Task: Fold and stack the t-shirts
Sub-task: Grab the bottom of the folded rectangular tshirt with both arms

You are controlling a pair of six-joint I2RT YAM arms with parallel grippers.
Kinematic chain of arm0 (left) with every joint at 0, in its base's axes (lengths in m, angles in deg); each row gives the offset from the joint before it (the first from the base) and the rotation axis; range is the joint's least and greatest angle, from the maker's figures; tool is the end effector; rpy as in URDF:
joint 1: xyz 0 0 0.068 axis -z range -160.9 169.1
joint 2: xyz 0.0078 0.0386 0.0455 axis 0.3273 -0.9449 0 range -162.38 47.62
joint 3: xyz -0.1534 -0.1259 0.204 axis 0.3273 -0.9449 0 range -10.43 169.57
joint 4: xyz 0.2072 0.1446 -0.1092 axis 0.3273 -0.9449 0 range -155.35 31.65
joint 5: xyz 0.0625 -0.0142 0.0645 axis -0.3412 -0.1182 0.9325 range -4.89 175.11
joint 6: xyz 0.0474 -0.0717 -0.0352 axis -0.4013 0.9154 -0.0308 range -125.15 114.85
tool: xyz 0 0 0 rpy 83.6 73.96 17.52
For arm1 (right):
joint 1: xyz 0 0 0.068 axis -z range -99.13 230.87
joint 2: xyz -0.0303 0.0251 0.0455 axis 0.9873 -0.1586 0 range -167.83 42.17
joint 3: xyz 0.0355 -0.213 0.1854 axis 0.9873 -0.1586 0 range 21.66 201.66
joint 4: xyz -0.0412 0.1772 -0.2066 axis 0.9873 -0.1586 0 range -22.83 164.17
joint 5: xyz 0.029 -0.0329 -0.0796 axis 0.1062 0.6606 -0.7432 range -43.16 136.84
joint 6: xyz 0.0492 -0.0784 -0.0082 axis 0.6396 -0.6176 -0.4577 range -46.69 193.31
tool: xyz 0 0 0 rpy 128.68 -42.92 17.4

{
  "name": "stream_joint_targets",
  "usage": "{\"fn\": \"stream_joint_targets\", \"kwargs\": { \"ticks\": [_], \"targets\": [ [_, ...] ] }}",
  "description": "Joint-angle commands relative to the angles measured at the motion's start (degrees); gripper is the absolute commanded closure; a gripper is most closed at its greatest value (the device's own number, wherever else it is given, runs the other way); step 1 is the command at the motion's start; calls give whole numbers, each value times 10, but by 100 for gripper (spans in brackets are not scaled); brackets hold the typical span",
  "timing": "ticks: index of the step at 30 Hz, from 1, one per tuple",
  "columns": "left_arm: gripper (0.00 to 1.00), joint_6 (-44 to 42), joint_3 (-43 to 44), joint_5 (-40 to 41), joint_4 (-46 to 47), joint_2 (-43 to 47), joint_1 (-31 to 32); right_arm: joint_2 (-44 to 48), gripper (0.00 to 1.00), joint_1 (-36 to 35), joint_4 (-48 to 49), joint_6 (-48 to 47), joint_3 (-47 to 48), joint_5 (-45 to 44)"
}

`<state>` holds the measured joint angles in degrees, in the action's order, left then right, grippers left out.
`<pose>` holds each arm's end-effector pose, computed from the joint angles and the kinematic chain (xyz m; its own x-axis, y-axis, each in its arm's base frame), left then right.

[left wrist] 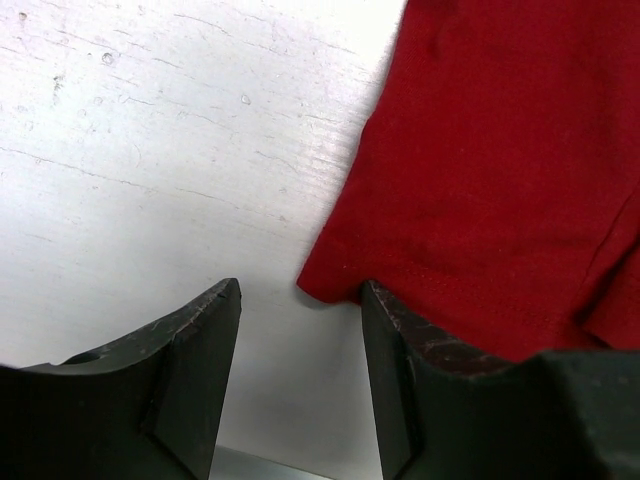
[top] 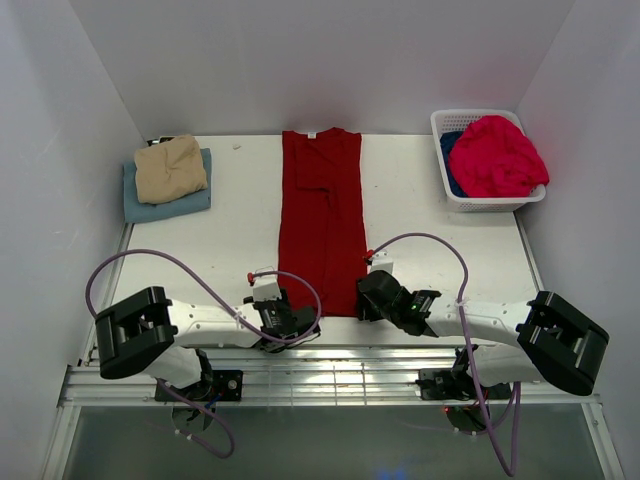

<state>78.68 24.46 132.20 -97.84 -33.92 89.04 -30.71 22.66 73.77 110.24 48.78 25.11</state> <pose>0.1297 -0.1762 0.1084 -0.6557 -0.1777 -0.7338 -0.2734 0.9618 0.0115 0.1675 0.2115 0.1239 -0.6970 -0.0650 -0.7141 -0.2949 0.9337 0.2028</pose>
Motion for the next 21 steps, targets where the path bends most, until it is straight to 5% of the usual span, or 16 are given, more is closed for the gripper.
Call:
{"fn": "stream_joint_targets", "kwargs": {
  "ticks": [1, 9, 16, 21],
  "targets": [
    [39, -15, -41, -72, 15, 4, -4, -11, 56, -4, -28, 5, 12, -10],
    [41, -46, -73, -60, 70, 31, -6, -17, 56, -7, -28, 5, 15, -9],
    [21, -131, -106, -60, 177, 66, -7, -18, 56, -8, -33, 6, 15, -13],
    [18, -201, -142, -68, 245, 110, -22, -19, 56, -8, -34, 6, 17, -14]
  ]
}}
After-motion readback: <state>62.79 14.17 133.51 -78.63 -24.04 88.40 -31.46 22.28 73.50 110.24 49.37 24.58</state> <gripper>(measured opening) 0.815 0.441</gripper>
